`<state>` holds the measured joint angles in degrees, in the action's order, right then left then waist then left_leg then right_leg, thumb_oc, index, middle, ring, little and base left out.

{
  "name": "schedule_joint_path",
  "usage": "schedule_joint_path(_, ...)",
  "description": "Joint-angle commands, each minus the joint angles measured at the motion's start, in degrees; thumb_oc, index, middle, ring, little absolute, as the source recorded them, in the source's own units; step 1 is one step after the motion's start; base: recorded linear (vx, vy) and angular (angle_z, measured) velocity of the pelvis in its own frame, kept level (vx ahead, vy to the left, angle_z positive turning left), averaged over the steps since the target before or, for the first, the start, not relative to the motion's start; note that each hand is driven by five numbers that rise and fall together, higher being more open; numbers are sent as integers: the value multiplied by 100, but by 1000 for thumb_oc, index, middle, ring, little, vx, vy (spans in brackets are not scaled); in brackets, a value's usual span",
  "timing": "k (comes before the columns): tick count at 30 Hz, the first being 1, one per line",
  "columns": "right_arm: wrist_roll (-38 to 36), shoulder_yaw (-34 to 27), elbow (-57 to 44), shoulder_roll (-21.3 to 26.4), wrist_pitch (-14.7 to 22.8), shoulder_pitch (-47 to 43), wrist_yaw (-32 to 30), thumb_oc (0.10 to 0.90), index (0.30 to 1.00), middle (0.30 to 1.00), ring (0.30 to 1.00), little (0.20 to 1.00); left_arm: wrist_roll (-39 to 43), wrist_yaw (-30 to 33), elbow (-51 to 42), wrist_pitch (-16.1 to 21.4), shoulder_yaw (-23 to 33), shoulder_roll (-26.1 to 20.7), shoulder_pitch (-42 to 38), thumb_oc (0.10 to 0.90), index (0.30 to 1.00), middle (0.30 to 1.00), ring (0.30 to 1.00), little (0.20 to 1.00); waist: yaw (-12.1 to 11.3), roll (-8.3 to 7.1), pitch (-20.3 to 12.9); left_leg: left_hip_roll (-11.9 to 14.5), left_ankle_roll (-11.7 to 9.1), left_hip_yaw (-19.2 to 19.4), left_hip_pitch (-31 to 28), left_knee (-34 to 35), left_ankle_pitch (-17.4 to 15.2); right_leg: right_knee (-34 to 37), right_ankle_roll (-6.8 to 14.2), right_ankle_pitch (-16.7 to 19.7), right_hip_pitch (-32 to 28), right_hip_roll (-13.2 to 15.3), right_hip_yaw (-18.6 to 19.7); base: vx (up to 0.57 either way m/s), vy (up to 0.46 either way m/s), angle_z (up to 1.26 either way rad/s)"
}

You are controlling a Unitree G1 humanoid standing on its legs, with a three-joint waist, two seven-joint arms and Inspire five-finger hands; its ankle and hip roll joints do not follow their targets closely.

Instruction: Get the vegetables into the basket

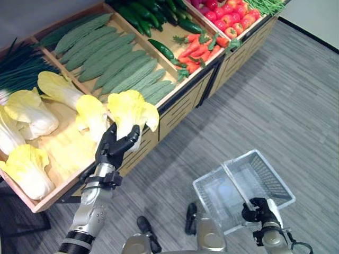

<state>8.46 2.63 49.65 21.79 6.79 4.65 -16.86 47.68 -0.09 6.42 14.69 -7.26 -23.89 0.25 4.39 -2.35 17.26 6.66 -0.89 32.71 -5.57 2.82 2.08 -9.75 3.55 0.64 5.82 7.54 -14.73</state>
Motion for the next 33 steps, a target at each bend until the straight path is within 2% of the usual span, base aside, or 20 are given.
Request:
schedule_joint_path(1,-159,-69,-133,370,325,2,-252,400,300,300,300,300,-292,-264,-817,512,191,-132,-345,400,300,300,300,300,68,-275,-468,-21,-333,-605,41,-228,-375,370,881,-92,-461,484,188,27,-110,-51)
schedule_joint_path(5,-155,-154,-210,425,324,154,-246,400,300,300,300,300,-174,-350,-814,453,199,-87,-293,400,300,300,300,300,136,-237,-477,108,-463,-592,6,-290,-282,657,807,-145,-631,341,126,11,-194,-14)
schedule_joint_path(8,-194,-337,-216,538,313,333,-325,400,300,300,300,300,-53,-365,-739,416,45,83,-405,400,300,300,300,300,271,-82,-414,300,-629,-653,41,-463,-148,602,664,-320,-684,208,203,-30,-258,-11)
schedule_joint_path(9,-223,-347,-124,551,309,301,-345,400,300,300,300,300,-33,-376,-749,417,8,112,-454,400,300,300,300,300,265,-61,-381,376,-624,-633,196,-663,-32,632,568,-248,-635,182,183,-115,-252,-13)
schedule_joint_path(10,-256,-316,47,697,302,154,-361,400,300,300,300,300,42,-433,-853,471,-41,125,-569,400,300,300,300,300,142,-63,-209,362,-796,-1535,550,-1411,31,621,432,-288,-624,117,342,-112,-187,-13)
schedule_joint_path(11,-256,-315,49,696,302,151,-361,400,300,300,300,300,43,-433,-852,471,-40,125,-571,400,300,300,300,300,147,-63,-223,360,-794,-1539,572,-1407,42,628,430,-278,-607,118,338,-39,-100,-30)
schedule_joint_path(12,-257,-283,68,772,272,86,-386,400,300,300,300,300,48,-406,-957,515,-56,129,-565,400,300,300,300,300,30,-40,-179,227,-806,-2178,593,-1261,49,564,439,-299,-560,101,493,21,20,-72)
schedule_joint_path(13,-262,-241,249,850,253,-37,-427,400,300,300,300,300,59,-340,-985,548,-14,177,-522,400,300,300,300,300,-110,-53,-201,114,-742,-2978,696,-827,-130,530,480,-276,-433,90,797,46,43,-95)
schedule_joint_path(14,-284,-239,396,881,236,-104,-448,400,300,300,300,300,61,-294,-1011,577,2,160,-498,400,300,300,300,300,-161,-40,-210,174,-746,-3326,798,-653,-45,536,510,-253,-392,66,960,68,40,-87)
schedule_joint_path(16,-365,-277,533,962,257,-133,-484,400,300,300,300,300,73,-310,-1038,617,-2,86,-454,400,300,300,300,300,-163,51,-206,298,-784,-3648,981,-226,274,564,575,-240,-422,82,1107,123,283,-56)
schedule_joint_path(17,-381,-323,504,883,256,-59,-482,400,300,300,300,300,148,-409,-1140,595,-23,40,-405,400,300,300,300,300,-105,109,-250,196,-720,-3516,929,-209,181,556,665,-246,-473,239,1215,131,391,-59)
schedule_joint_path(19,-399,-344,505,824,257,-1,-466,400,300,300,300,300,133,-436,-1113,575,-70,27,-414,400,300,300,300,300,-87,87,-274,131,-688,-3433,881,-205,147,559,705,-209,-471,315,1272,84,300,-51)
schedule_joint_path(22,-410,-332,521,627,220,32,-405,400,300,300,300,300,59,-473,-1138,571,-170,-75,-401,400,300,300,300,300,-37,-60,-337,-145,-464,-3178,778,-293,-110,579,884,6,-423,561,1566,85,315,-42)
schedule_joint_path(24,-420,-244,542,530,206,-107,-401,400,300,300,300,300,-9,-481,-1066,601,-234,-146,-490,400,300,300,300,300,-50,-146,-319,-284,-352,-2942,783,-464,-258,590,998,238,-256,683,1778,18,278,-27)
schedule_joint_path(25,-420,-245,541,529,205,-107,-402,400,300,300,300,300,-9,-483,-1064,602,-234,-147,-492,400,300,300,300,300,-58,-148,-320,-284,-351,-2934,785,-468,-262,590,999,239,-251,684,1788,-12,220,-50)
schedule_joint_path(27,-405,-199,435,494,206,-180,-411,400,300,300,300,300,-23,-482,-995,618,-222,-188,-516,400,300,300,300,300,-36,-197,-306,-373,-285,-2771,781,-514,-339,660,1072,584,-115,771,1929,-27,179,-52)
schedule_joint_path(28,-399,-188,332,486,203,-233,-434,400,300,300,300,300,-39,-465,-959,628,-234,-194,-512,400,300,300,300,300,-55,-226,-301,-410,-252,-2635,772,-522,-364,699,1135,887,15,830,1949,-40,169,-56)
schedule_joint_path(29,-390,-157,298,483,204,-284,-429,400,300,300,300,300,-64,-441,-946,634,-208,-208,-508,400,300,300,300,300,-63,-212,-291,-395,-235,-2565,768,-502,-351,673,1145,971,100,820,1907,-61,169,-71)
schedule_joint_path(33,-354,-66,122,496,250,-440,-443,400,300,300,300,300,-135,-442,-917,598,-204,-320,-558,400,300,300,300,300,-180,-109,-225,-269,-169,-2110,654,-352,-306,339,1004,661,75,865,834,-73,143,-85)
